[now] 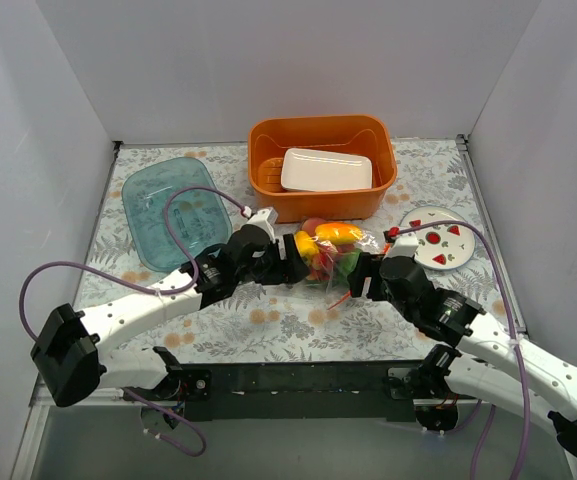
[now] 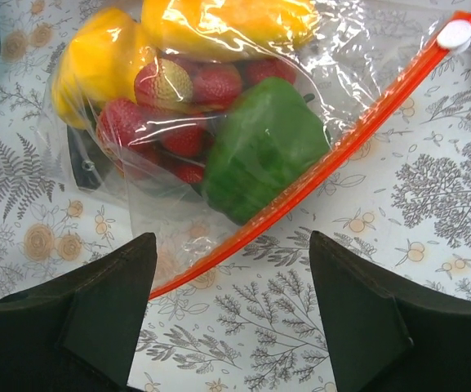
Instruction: Open the zip-top bag and remove the fake food
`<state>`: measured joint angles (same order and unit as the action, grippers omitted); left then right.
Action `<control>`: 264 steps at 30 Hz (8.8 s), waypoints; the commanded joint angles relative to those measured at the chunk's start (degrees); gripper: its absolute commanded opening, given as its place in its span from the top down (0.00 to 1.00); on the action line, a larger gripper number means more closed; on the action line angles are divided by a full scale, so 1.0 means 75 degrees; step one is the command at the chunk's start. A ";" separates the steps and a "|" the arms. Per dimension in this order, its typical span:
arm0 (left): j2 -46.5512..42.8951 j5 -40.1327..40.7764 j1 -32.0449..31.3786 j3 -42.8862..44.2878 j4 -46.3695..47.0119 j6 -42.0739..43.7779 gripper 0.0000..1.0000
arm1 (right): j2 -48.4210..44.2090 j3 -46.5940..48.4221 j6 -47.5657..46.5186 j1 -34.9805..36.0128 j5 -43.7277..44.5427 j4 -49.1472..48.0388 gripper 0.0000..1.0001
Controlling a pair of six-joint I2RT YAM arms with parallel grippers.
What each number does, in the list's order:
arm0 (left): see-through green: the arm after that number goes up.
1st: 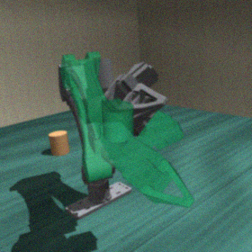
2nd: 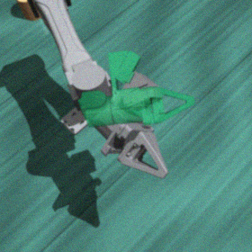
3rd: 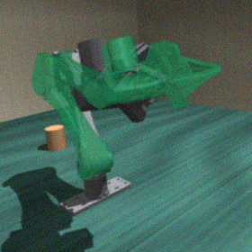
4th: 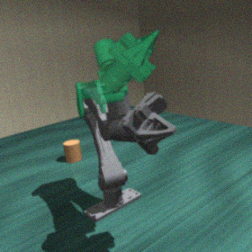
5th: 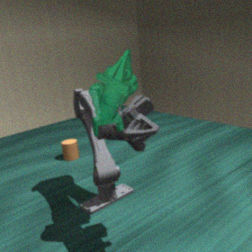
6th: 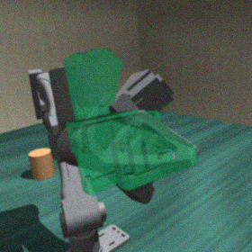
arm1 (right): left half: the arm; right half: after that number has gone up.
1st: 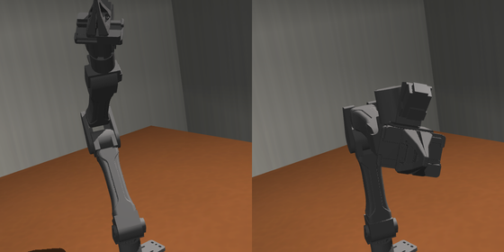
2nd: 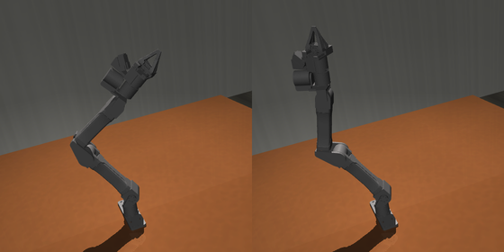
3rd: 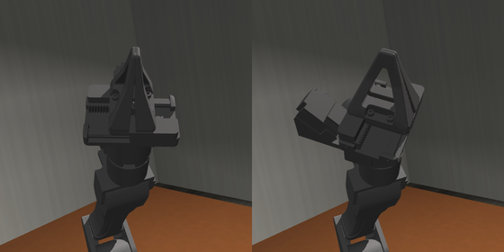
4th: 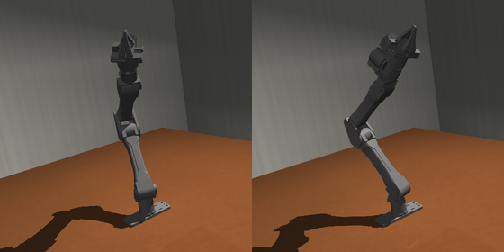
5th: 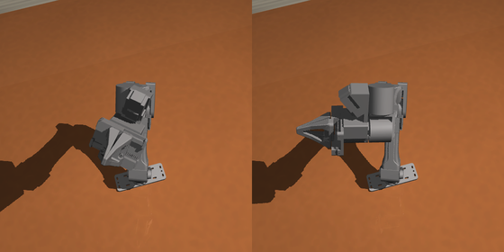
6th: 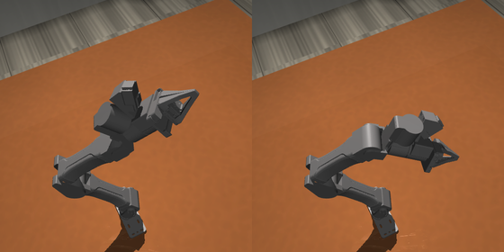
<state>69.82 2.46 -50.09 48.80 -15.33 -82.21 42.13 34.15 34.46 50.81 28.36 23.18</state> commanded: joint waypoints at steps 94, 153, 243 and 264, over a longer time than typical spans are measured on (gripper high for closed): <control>0.0089 -0.8530 0.3491 0.1440 0.4047 0.3310 0.62 | 0.3570 0.5829 -0.2720 -0.2064 -0.8409 -0.0244 0.99; -0.0813 -0.8918 0.2682 -0.0131 0.6123 0.1891 1.00 | 0.3359 0.5197 -0.4020 -0.0552 -0.8153 -0.1380 0.58; -0.0860 -0.8719 0.2823 0.0056 0.5841 0.2103 1.00 | 0.2633 0.4646 -0.3762 -0.0446 -0.7813 -0.1451 0.99; -0.1306 -0.6446 0.3197 -0.0821 0.6472 0.2162 1.00 | -0.0214 0.1635 -0.2767 -0.0458 -0.6278 0.0413 0.99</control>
<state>63.59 -54.78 -27.75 45.60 26.28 -66.59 43.86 50.17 9.37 47.27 -20.40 20.25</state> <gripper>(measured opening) 0.009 0.174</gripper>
